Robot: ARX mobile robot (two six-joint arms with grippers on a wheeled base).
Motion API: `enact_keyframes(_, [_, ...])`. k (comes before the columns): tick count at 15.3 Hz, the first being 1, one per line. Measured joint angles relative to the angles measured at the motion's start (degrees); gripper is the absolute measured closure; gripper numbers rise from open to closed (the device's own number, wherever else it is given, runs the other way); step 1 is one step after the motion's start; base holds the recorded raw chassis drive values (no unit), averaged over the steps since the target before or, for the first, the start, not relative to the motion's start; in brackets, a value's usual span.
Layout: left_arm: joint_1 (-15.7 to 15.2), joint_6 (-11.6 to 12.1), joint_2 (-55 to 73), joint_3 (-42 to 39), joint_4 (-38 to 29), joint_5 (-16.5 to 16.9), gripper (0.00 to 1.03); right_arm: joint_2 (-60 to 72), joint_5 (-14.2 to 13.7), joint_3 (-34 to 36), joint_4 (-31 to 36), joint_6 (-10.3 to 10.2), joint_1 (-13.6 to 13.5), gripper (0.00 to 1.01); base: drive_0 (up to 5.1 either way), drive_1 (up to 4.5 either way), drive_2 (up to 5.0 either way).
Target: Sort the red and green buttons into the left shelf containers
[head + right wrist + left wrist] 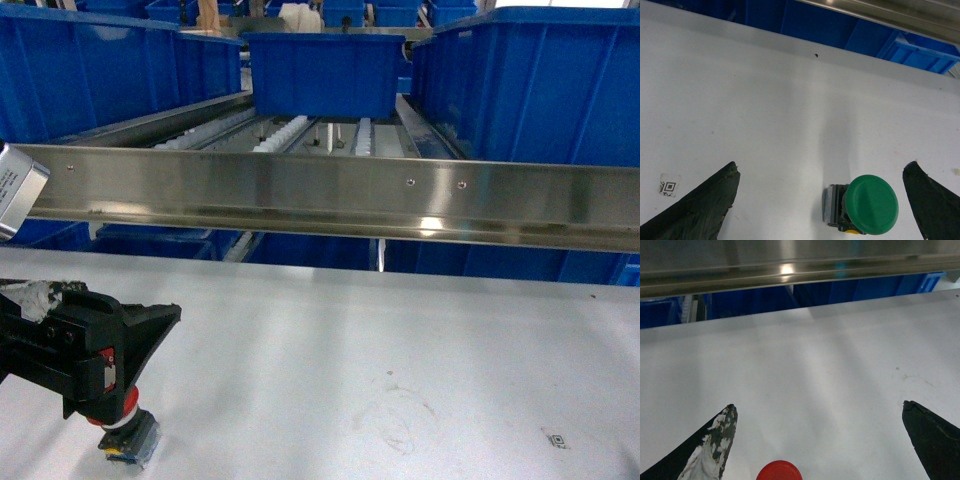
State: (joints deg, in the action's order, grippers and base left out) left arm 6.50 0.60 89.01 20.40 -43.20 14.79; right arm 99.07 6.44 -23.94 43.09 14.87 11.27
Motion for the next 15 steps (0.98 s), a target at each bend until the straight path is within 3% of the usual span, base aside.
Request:
enact_keyframes(4, [0.04, 0.35, -0.52, 0.02, -0.39, 0.02, 0.05, -0.55, -0.22, 0.00, 0.48, 0.00, 0.02, 0.03, 0.0, 0.00, 0.0])
enact_keyframes(6, [0.04, 0.39, -0.55, 0.02, -0.39, 0.00, 0.05, -4.50, -0.35, 4.74, 4.55, 0.20, 0.33, 0.03, 0.0, 0.00, 0.0])
enact_keyframes(8, [0.04, 0.55, -0.55, 0.02, -0.37, 0.02, 0.05, -1.84, -3.93, 9.33, 17.84, 4.85, -0.42, 0.03, 0.0, 0.00, 0.0])
enact_keyframes(9, [0.04, 0.76, -0.55, 0.02, -0.37, 0.00, 0.05, 1.27, -3.72, 9.66, 21.97, 6.91, -1.90, 0.03, 0.0, 0.00, 0.0])
enact_keyframes(11, [0.04, 0.94, -0.55, 0.02, -0.37, 0.02, 0.05, 2.95, -3.06, 6.56, 19.37, 6.93, -3.41, 0.03, 0.0, 0.00, 0.0])
enact_keyframes(15, [0.11, 0.94, -0.55, 0.02, -0.37, -0.07, 0.05, 5.40, -3.85, -3.30, 11.80, 6.05, -1.68, 0.03, 0.0, 0.00, 0.0])
